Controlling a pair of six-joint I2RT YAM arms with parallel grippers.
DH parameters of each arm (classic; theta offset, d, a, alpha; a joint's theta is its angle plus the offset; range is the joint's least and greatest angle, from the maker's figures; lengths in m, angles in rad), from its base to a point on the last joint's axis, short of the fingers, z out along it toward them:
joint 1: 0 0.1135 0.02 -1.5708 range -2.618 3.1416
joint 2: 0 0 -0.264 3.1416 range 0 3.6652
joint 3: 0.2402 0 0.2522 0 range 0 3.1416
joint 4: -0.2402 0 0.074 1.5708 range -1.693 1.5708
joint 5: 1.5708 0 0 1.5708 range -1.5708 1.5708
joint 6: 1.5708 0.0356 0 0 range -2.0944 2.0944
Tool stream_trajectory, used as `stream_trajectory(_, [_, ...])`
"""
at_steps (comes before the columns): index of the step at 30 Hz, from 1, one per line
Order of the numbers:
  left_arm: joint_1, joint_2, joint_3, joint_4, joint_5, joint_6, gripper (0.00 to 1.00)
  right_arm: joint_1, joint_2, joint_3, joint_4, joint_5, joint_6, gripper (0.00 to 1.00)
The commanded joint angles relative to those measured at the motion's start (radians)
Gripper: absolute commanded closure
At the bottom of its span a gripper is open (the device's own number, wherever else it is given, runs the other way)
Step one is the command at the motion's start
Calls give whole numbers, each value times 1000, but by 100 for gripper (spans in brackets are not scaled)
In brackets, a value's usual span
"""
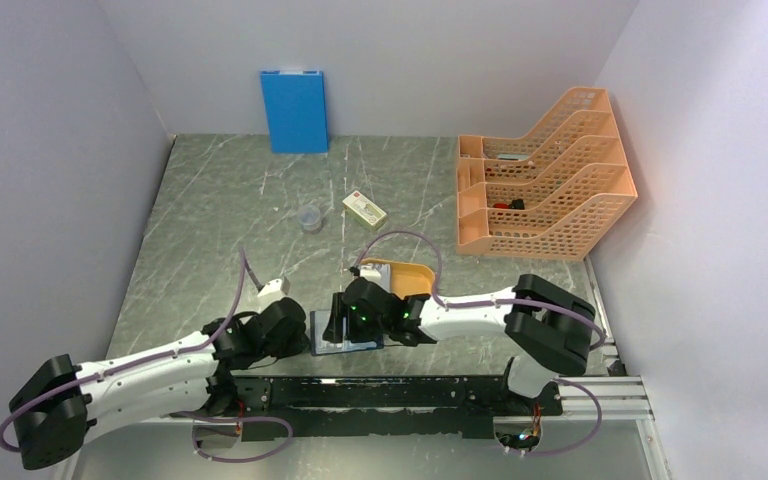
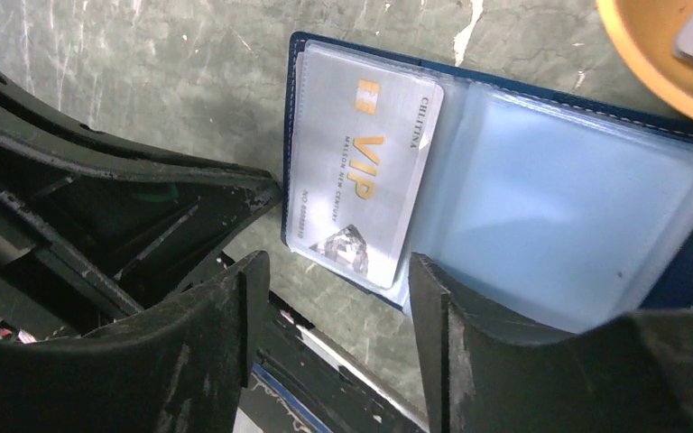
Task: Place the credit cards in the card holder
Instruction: Insert the credit card into the card holder.
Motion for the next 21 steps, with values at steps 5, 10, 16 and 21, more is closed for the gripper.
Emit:
stream_trajectory(5, [-2, -39, 49, -177, -76, 14, 83, 5, -127, 44, -161, 90, -45, 36])
stream_trajectory(10, [-2, -98, 133, -260, -102, 31, 70, -37, -326, 70, -317, 229, -102, 38])
stream_trajectory(16, [-3, -192, 190, -209, -84, 103, 40, -276, -476, -23, -285, 238, -211, 38])
stream_trajectory(21, [-2, -167, 287, -123, -111, 228, 21, -501, -430, -59, -200, -23, -289, 40])
